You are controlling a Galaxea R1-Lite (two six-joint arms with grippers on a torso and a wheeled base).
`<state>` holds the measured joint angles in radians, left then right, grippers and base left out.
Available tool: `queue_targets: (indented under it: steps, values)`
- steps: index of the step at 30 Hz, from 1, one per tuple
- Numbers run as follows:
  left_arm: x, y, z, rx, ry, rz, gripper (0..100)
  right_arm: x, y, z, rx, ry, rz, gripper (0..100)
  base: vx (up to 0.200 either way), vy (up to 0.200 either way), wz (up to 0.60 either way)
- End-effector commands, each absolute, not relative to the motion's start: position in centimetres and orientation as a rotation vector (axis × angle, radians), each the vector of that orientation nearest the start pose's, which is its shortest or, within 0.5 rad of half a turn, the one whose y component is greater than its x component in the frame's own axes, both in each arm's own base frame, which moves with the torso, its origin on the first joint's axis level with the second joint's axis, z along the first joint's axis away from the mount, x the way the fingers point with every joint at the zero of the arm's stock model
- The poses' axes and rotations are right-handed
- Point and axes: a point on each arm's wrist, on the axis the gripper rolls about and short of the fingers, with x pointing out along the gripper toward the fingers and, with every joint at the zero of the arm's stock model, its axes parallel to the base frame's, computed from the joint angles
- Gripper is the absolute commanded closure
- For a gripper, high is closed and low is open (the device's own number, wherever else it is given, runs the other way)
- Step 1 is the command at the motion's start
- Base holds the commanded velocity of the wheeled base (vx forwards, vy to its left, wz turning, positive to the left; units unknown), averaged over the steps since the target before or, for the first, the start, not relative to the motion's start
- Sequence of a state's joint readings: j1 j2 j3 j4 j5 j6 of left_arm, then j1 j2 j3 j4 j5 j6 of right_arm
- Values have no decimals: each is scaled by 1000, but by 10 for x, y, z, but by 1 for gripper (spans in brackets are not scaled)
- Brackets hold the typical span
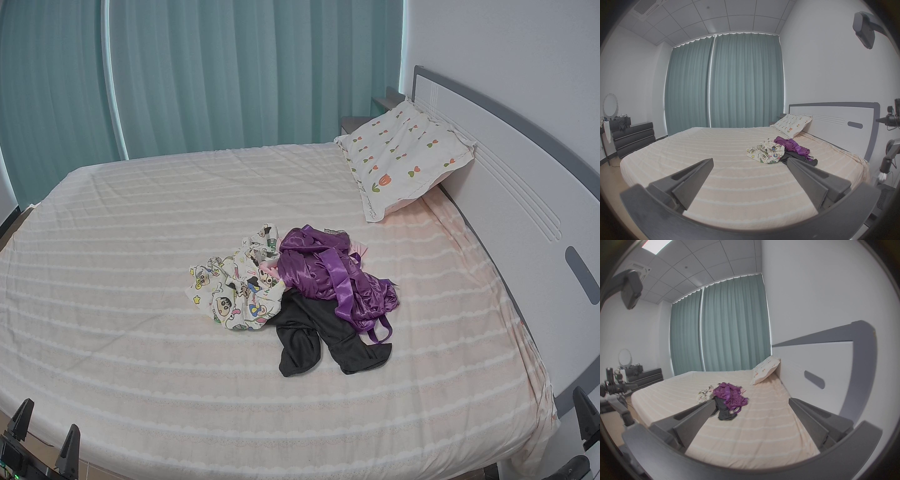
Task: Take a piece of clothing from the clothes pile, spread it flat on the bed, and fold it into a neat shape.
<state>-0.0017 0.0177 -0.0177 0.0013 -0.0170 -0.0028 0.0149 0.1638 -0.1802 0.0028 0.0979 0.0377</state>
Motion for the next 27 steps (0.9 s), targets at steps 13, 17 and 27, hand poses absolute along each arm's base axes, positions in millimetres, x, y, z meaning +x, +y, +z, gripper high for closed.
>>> queue_targets:
  steps: [13,17,27]
  values:
    - [-23,0,75,-3,0,-18,0,146,24,153,291,500,302,0,0,0,0]
    - [-23,0,75,-3,0,-18,0,193,31,138,356,538,277,0,0,0,0]
    - [-23,0,75,-3,2,-18,0,260,49,90,494,635,223,0,0,0,0]
